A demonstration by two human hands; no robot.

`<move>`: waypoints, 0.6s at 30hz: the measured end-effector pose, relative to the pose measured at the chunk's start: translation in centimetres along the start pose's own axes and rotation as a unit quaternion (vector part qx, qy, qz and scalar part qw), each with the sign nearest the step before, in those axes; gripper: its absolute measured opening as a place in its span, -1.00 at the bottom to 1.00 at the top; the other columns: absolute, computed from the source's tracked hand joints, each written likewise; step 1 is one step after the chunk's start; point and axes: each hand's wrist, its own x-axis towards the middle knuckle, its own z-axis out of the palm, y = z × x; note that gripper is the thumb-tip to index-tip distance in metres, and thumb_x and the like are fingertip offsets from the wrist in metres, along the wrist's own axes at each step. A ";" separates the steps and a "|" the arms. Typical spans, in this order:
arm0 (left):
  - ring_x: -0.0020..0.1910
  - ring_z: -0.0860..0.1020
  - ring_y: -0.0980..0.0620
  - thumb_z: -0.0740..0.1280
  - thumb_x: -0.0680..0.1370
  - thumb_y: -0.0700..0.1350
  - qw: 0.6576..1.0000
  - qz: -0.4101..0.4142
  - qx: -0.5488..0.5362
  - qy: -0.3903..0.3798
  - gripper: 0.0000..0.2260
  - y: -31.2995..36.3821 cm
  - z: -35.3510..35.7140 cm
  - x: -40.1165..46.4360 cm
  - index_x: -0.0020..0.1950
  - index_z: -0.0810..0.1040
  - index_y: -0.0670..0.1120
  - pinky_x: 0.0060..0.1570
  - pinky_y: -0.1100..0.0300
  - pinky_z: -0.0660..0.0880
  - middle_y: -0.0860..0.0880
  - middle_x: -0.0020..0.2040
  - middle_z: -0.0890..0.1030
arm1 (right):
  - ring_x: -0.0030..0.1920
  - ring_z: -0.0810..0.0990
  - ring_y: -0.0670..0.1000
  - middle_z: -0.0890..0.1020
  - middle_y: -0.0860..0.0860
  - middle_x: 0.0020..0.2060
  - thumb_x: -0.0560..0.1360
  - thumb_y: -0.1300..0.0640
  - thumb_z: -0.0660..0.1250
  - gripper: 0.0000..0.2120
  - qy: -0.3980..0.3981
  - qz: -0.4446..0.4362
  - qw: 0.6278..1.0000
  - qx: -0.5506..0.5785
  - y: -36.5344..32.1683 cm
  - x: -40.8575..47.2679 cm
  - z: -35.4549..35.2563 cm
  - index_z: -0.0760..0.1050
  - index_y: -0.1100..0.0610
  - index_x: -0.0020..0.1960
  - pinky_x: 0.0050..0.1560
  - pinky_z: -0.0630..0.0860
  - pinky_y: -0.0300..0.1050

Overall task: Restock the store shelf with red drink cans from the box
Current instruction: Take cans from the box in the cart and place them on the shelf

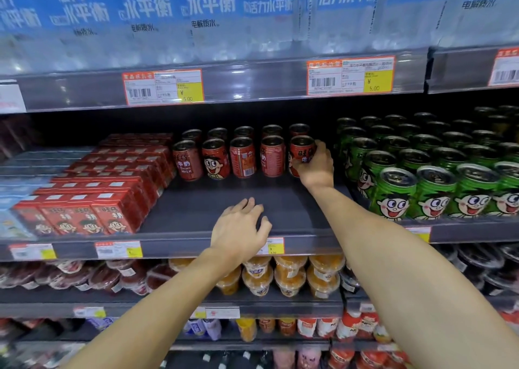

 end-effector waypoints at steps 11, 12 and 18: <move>0.53 0.17 0.03 0.05 0.64 0.05 1.000 0.003 -0.010 -0.002 -0.58 0.0 0.0 0.1 0.45 0.39 -0.05 0.45 0.16 0.11 -0.06 0.54 0.28 | 0.25 0.51 0.21 0.46 0.18 0.27 0.44 0.07 0.49 -0.36 0.002 -0.004 1.000 -0.005 0.5 0.9 1.1 0.32 0.15 0.44 0.20 0.47 0.05; 0.53 0.18 0.03 0.05 0.64 0.05 1.000 0.005 -0.010 0.000 -0.58 0.0 0.0 0.1 0.45 0.40 -0.05 0.44 0.16 0.12 -0.06 0.53 0.29 | 0.25 0.51 0.21 0.46 0.18 0.27 0.44 0.07 0.49 -0.36 0.000 -0.004 1.000 -0.007 0.5 1.0 1.1 0.32 0.15 0.43 0.20 0.47 0.05; 0.52 0.20 0.03 0.05 0.64 0.05 1.000 0.007 -0.010 0.006 -0.60 0.0 0.0 0.0 0.41 0.42 -0.06 0.44 0.15 0.13 -0.07 0.52 0.31 | 0.25 0.51 0.21 0.46 0.16 0.28 0.42 0.03 0.51 -0.33 -0.009 0.004 1.000 -0.019 0.3 1.2 0.9 0.31 0.13 0.43 0.20 0.50 0.10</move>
